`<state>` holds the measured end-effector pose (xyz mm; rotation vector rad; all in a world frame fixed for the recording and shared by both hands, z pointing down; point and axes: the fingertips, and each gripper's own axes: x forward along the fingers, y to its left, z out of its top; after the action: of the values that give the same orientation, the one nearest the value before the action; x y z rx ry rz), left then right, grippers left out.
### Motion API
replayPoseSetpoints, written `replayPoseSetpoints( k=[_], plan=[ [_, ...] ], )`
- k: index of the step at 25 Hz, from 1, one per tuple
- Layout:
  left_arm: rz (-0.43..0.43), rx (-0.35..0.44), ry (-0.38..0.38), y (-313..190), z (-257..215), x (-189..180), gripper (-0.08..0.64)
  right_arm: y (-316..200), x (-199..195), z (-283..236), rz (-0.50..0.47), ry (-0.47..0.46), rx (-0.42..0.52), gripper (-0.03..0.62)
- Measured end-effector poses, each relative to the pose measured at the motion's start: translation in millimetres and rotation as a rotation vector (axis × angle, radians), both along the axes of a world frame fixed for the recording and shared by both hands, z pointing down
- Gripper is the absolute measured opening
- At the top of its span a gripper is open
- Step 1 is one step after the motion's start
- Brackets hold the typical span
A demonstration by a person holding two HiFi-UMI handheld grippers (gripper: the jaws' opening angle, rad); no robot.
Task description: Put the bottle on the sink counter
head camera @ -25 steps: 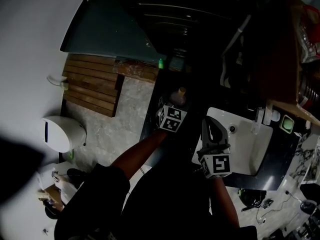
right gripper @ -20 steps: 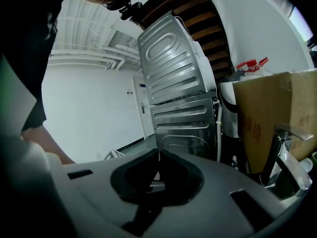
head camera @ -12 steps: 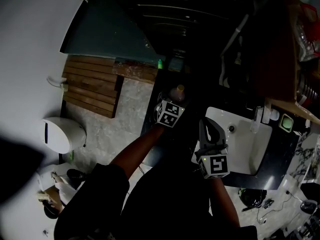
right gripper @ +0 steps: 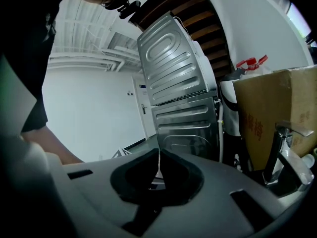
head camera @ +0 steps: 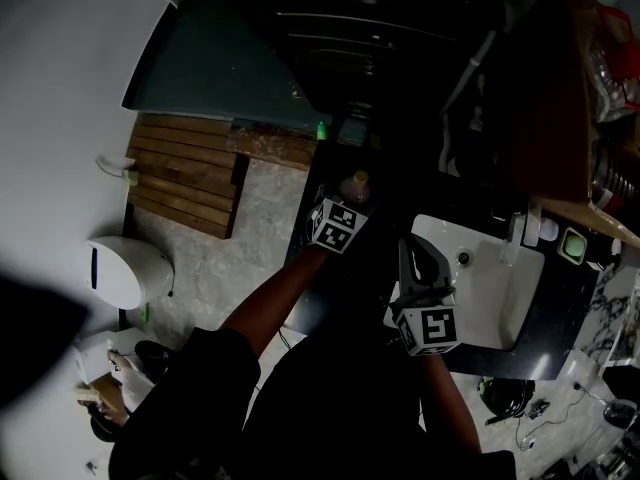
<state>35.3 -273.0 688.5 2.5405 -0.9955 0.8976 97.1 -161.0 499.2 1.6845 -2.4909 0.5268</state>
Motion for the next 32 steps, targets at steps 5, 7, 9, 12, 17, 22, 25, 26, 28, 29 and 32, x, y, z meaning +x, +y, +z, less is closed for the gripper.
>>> replayPoseSetpoints(
  k=[5,7,9,12,17,22,25,26,28,29,32],
  plan=[
    [0.016,0.014,-0.008,0,-1,-1,0.400,3,2,-2,0.005,0.001,0.001,0.040],
    [0.017,0.021,-0.008,0,-1,-1,0.400,4,3,-2,0.007,-0.005,-0.003,0.040],
    [0.020,0.030,-0.010,1,-1,-1,0.400,5,4,-2,0.012,-0.014,-0.006,0.040],
    [0.024,0.031,-0.006,1,0,-2,0.400,7,4,-5,0.012,0.001,0.002,0.040],
    [0.029,0.029,0.000,1,0,-1,0.400,10,5,-8,0.001,0.031,0.010,0.040],
    [0.036,0.026,0.000,2,0,-2,0.400,13,2,-6,0.001,0.026,0.004,0.040],
    [0.044,0.028,-0.011,3,1,-2,0.400,14,-1,-8,-0.013,0.071,0.019,0.040],
    [0.050,0.028,-0.016,4,1,-2,0.400,15,-2,-9,-0.020,0.089,0.022,0.040],
    [0.061,0.026,-0.026,6,2,-2,0.400,17,-5,-11,-0.028,0.098,0.029,0.040],
    [0.066,0.024,-0.030,7,3,-2,0.400,17,-6,-12,-0.028,0.095,0.032,0.040],
    [0.077,0.022,-0.034,8,3,0,0.400,17,-3,-14,-0.029,0.099,0.035,0.040]
  ],
)
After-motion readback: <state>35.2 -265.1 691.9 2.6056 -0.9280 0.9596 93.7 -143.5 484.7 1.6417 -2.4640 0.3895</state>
